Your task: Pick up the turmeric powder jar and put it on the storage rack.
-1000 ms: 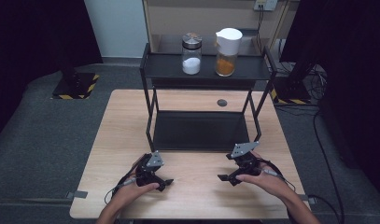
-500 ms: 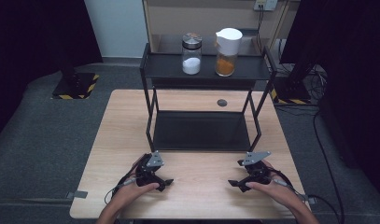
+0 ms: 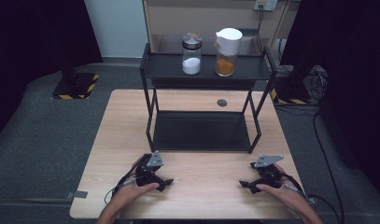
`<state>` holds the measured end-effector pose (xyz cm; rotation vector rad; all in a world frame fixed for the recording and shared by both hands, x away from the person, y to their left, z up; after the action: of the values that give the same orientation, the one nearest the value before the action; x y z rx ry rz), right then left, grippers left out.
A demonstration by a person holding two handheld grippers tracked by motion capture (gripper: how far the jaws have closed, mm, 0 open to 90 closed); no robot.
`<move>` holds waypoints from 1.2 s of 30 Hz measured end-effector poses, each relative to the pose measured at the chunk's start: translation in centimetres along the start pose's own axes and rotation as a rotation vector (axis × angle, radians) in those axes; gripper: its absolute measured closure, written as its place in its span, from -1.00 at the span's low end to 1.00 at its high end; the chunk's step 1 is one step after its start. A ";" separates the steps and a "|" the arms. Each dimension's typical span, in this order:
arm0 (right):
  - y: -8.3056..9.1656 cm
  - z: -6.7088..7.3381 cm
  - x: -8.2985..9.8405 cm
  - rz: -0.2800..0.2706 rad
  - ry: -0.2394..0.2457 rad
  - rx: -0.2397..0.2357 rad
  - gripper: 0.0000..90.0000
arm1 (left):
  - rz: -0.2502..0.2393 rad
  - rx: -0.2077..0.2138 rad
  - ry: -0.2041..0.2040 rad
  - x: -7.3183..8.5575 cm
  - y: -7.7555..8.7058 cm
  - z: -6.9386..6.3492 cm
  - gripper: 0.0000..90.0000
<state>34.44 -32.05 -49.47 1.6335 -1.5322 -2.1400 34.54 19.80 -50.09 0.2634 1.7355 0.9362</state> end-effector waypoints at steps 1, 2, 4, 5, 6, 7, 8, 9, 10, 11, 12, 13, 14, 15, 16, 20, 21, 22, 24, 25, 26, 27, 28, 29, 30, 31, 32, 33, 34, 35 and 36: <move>0.0 -0.1 0.1 0.002 -0.001 0.007 -0.86 | 0.000 0.000 0.000 0.0 0.0 0.0 -1.00; 0.0 -0.1 0.2 -0.001 -0.001 0.012 -0.86 | -0.001 0.000 0.000 0.0 0.0 0.0 -1.00; 0.1 -0.3 0.4 -0.003 -0.004 0.023 -0.86 | 0.000 0.000 0.000 0.0 0.0 0.0 -1.00; 0.2 -0.4 0.4 -0.005 -0.006 0.028 -0.86 | 0.000 0.000 0.000 0.0 0.0 0.0 -1.00; 0.2 -0.5 0.5 -0.008 -0.016 0.030 -0.87 | 0.000 0.000 0.000 0.0 0.0 0.0 -1.00; 0.3 -0.7 0.6 -0.015 -0.022 0.034 -0.87 | 0.000 0.000 0.000 0.0 0.0 0.0 -1.00; 0.4 -0.7 0.7 -0.024 -0.026 0.042 -0.87 | 0.000 0.000 0.000 0.0 0.0 0.0 -1.00; 0.4 -0.8 0.8 -0.027 -0.026 0.050 -0.88 | -0.001 0.000 0.000 0.0 0.0 0.0 -1.00; 0.5 -0.8 0.8 -0.028 -0.025 0.062 -0.88 | -0.001 0.000 0.000 0.0 0.0 0.0 -1.00; 0.5 -0.9 0.9 -0.032 -0.025 0.074 -0.88 | 0.000 0.000 0.000 0.0 0.0 0.0 -1.00; 0.5 -1.0 1.0 -0.034 -0.031 0.079 -0.88 | 0.000 0.000 0.000 0.0 0.0 0.0 -1.00; 0.4 -1.0 1.0 -0.033 -0.034 0.084 -0.88 | 0.000 0.000 0.000 0.0 0.0 0.0 -1.00; 0.4 -1.0 1.1 -0.033 -0.033 0.090 -0.88 | 0.000 0.000 0.000 0.0 0.0 0.0 -1.00; 0.3 -1.1 1.1 -0.033 -0.037 0.092 -0.88 | 0.000 0.000 0.000 0.0 0.0 0.0 -1.00; 0.3 -1.1 1.1 -0.030 -0.038 0.095 -0.88 | 0.000 0.000 0.000 0.0 0.0 0.0 -1.00; 0.1 -1.2 1.2 -0.033 -0.042 0.109 -0.88 | 0.000 0.000 0.000 0.0 0.0 0.0 -1.00; 0.1 -1.3 1.2 -0.035 -0.045 0.111 -0.89 | 0.000 0.000 0.000 0.0 0.0 0.0 -1.00; 0.1 -1.3 1.2 -0.036 -0.046 0.113 -0.89 | 0.000 0.000 0.000 0.0 0.0 0.0 -1.00; 0.0 -1.2 1.2 -0.033 -0.040 0.118 -0.89 | 0.000 0.000 0.000 0.0 0.0 0.0 -1.00; 0.0 -1.2 1.2 -0.033 -0.039 0.118 -0.89 | 0.000 0.000 0.000 0.0 0.0 0.0 -1.00; 0.0 -1.2 1.2 -0.033 -0.040 0.118 -0.89 | 0.000 0.000 0.000 0.0 0.0 0.0 -1.00; 0.0 -1.2 1.2 -0.033 -0.039 0.119 -0.89 | 0.000 0.000 0.000 0.0 0.0 0.0 -1.00; 0.0 -1.2 1.2 -0.032 -0.038 0.120 -0.89 | 0.000 0.000 0.000 0.0 0.0 0.0 -1.00; 0.0 -1.2 1.2 -0.032 -0.037 0.121 -0.89 | 0.000 0.000 0.000 0.0 0.0 0.0 -1.00; 0.0 -1.1 1.2 -0.032 -0.038 0.121 -0.90 | 0.000 0.000 0.000 0.0 0.0 0.0 -1.00; 0.0 -1.1 1.2 -0.031 -0.039 0.121 -0.90 | 0.000 0.000 0.000 0.0 0.0 0.0 -1.00; 0.0 -1.1 1.1 -0.030 -0.040 0.122 -0.91 | 0.000 0.000 0.000 0.0 0.0 0.0 -1.00; 0.0 -1.1 1.1 -0.030 -0.041 0.122 -0.91 | 0.000 0.000 0.000 0.0 0.0 0.0 -1.00; -0.1 -1.1 1.1 -0.029 -0.040 0.122 -0.92 | 0.000 0.000 0.000 0.0 0.0 0.0 -1.00; -0.1 -1.0 1.1 -0.028 -0.041 0.123 -0.92 | 0.000 0.000 0.000 0.0 0.0 0.0 -1.00; -0.1 -1.0 1.1 -0.027 -0.042 0.125 -0.92 | 0.000 0.000 0.000 0.0 0.0 0.0 -1.00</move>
<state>34.75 -33.28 -50.25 1.6649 -1.6981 -2.1459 34.53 19.80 -50.10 0.2628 1.7355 0.9362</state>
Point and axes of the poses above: each handheld gripper's, and its own axes: y roughly backward along the jaws, x roughly out of its underside, z roughly to its left, the point moved 8 cm from there along -y, roughly forward along the jaws, and after that the axes turned 8 degrees about x, right-handed, at the moved point
